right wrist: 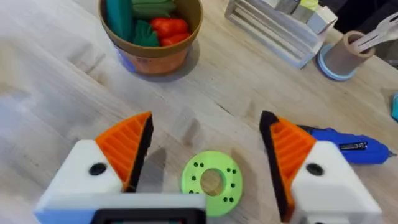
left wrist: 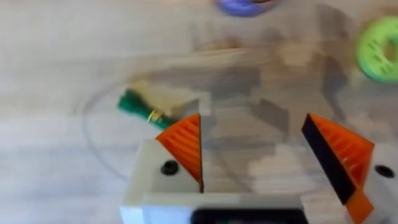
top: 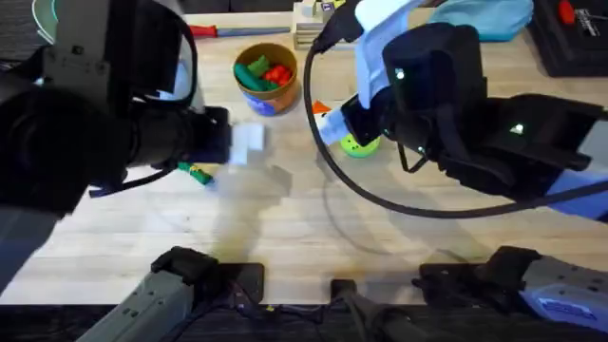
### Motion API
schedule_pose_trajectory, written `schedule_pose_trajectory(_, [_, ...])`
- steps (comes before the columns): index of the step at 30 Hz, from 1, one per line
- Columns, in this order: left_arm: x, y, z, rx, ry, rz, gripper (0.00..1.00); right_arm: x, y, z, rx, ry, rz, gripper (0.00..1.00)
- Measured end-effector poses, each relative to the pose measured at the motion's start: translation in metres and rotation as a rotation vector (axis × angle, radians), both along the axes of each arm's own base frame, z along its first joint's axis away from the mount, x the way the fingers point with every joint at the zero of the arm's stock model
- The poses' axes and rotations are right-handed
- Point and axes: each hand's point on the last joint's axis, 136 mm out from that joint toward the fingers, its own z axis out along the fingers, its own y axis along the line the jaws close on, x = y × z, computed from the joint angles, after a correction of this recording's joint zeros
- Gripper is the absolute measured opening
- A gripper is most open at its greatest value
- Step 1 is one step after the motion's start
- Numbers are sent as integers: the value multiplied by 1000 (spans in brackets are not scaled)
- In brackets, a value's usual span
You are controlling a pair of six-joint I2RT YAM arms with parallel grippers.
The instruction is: Pick up the gripper from the table and insert it into the empty holder that is missing its gripper. Then pick up a screw, insert it into the mounting hole, and use the screwdriver to tighten it. Finally, clean up the table by picking up the vegetable and placing it into the bucket.
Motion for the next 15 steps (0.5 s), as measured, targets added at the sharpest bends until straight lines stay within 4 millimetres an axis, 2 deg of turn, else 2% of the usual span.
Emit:
schedule_pose_trajectory(4, [1,38,-11,-34,60,326,991,-1,-1,-3,-9,10,0,991])
schedule_pose_trajectory(8, [-1,77,-25,-39,124,579,991,-1,-1,-3,-10,11,0,991])
schedule_pose_trajectory(11, [-4,102,-37,-49,181,723,991,-1,-1,-3,-10,11,0,991])
schedule_pose_trajectory(15, [-9,123,-55,-94,274,856,991,-1,-1,-3,-10,11,0,991])
